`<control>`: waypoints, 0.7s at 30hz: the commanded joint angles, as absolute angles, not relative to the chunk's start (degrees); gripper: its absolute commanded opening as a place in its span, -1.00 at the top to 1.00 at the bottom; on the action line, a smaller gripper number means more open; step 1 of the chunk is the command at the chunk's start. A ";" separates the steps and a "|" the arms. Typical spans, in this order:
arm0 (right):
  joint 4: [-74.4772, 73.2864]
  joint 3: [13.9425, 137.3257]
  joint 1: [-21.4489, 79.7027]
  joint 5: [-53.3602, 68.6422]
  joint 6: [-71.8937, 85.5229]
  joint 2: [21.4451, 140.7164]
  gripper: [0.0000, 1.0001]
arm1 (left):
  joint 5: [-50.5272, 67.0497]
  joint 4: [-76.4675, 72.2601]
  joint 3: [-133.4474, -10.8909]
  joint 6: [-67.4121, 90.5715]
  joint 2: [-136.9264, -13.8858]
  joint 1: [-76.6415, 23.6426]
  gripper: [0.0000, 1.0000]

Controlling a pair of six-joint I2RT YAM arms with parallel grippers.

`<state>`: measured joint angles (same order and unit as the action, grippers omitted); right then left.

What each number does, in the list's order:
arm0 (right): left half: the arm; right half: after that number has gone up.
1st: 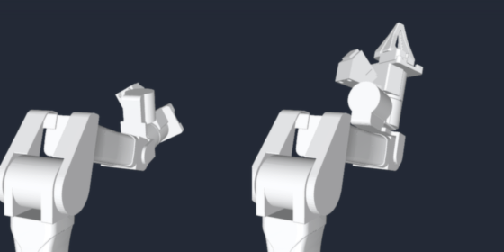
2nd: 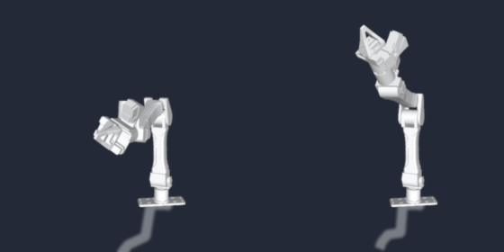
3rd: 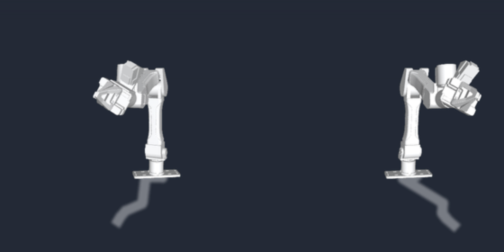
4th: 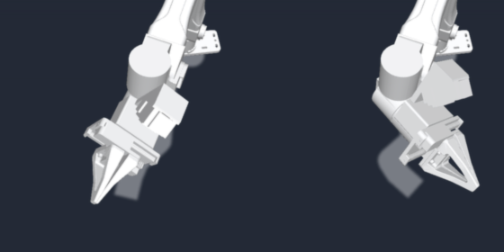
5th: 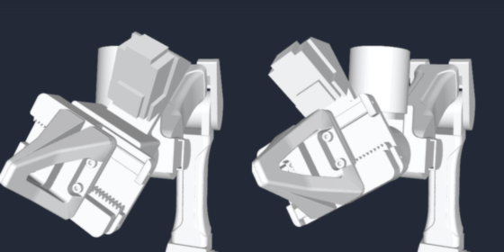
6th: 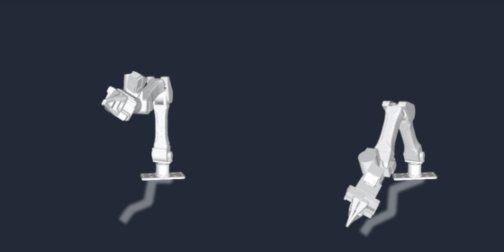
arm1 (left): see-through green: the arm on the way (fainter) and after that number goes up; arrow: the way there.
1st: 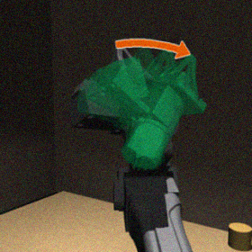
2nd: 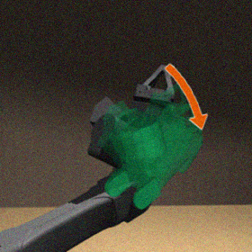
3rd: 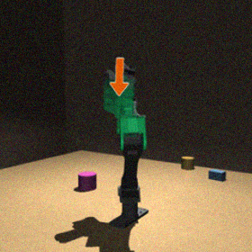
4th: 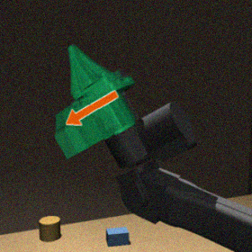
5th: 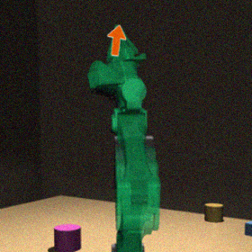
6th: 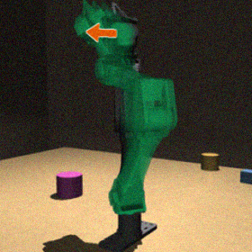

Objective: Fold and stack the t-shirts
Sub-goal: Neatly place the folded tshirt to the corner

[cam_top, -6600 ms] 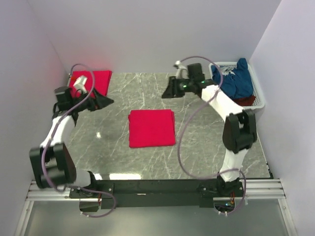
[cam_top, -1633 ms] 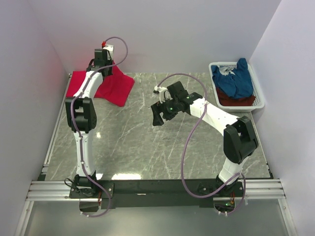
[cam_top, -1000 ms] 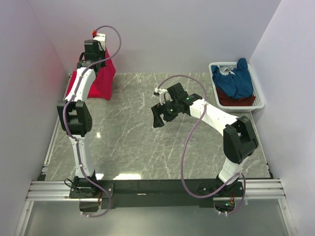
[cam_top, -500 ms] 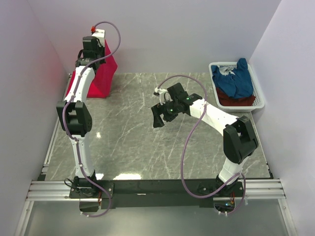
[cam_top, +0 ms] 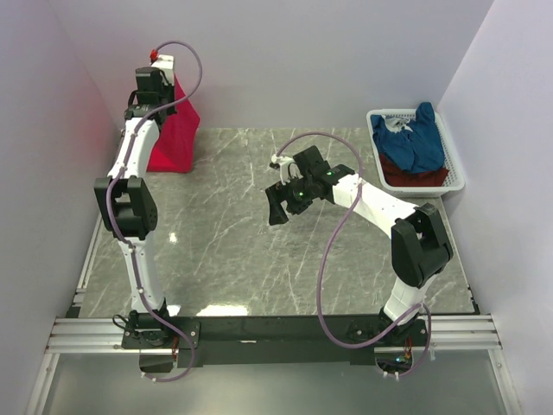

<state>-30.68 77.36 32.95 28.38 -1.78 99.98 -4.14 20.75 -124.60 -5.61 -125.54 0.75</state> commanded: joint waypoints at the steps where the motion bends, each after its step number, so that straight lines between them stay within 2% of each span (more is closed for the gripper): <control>1: -30.67 79.28 32.70 28.83 -2.02 100.63 -0.83 | -3.87 15.73 -124.10 -7.38 -125.68 2.02 0.99; 21: -31.03 79.72 32.61 29.18 -1.32 101.34 -0.84 | -2.29 12.04 -126.39 -13.44 -130.87 6.06 0.99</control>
<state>-31.09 77.67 32.95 28.60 -1.48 101.12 -3.29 17.41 -123.92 -10.94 -130.69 5.56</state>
